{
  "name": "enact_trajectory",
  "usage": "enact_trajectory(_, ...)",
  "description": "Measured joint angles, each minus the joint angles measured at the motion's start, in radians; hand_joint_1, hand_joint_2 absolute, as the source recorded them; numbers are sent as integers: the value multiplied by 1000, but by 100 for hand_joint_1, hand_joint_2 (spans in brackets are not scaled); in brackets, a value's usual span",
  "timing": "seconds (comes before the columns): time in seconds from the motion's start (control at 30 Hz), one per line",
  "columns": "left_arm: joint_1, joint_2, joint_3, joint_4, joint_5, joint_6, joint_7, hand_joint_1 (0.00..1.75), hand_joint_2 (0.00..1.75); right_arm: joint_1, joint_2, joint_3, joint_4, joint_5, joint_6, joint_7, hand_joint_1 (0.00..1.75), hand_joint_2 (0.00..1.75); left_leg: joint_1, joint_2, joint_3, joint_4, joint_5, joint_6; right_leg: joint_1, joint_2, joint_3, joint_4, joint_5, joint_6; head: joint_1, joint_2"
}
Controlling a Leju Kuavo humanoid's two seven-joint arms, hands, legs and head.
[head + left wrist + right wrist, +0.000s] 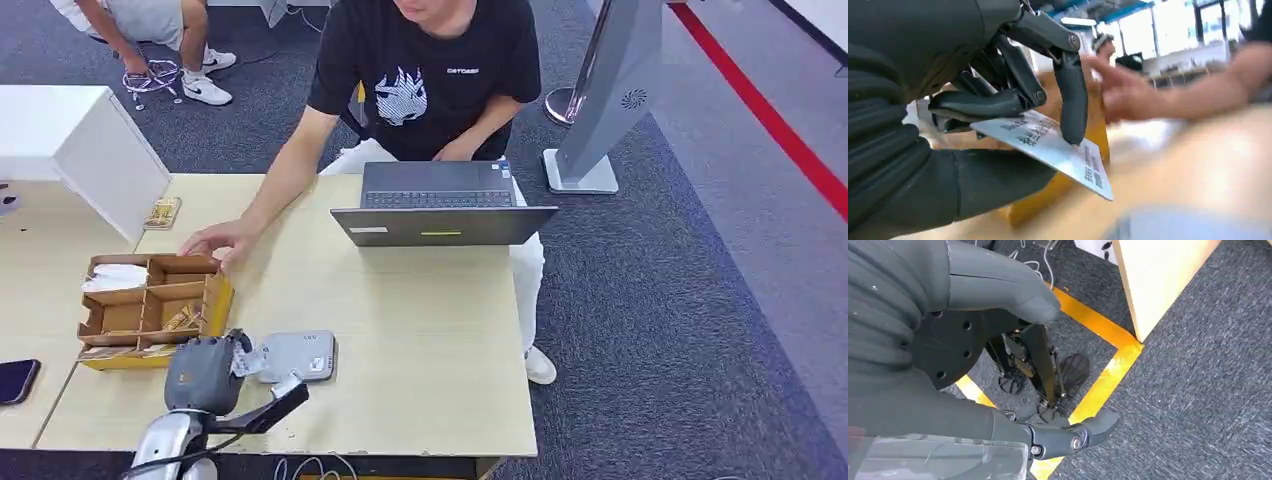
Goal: Pass the card to the sensor for recognition and then transmit it.
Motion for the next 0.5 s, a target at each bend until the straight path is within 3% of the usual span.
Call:
enact_trajectory(0.17,-127,43,53,-106,42,-41,23,175,175,-10,-24,-14,33,21,18,0,0,175,0,0,0,0,2,1,0,0,0,0,1,0,0,0)
enact_trajectory(0.3,-216,83,114,-110,63,-59,23,175,175,-16,-38,-14,51,27,26,2,0,175,0,1,0,0,2,0,0,1,0,1,2,-1,0,0)
enact_trajectory(0.5,-261,111,171,-110,70,-57,21,169,175,-23,-48,-16,71,36,26,3,0,175,0,1,0,0,3,0,0,1,0,1,2,0,0,0)
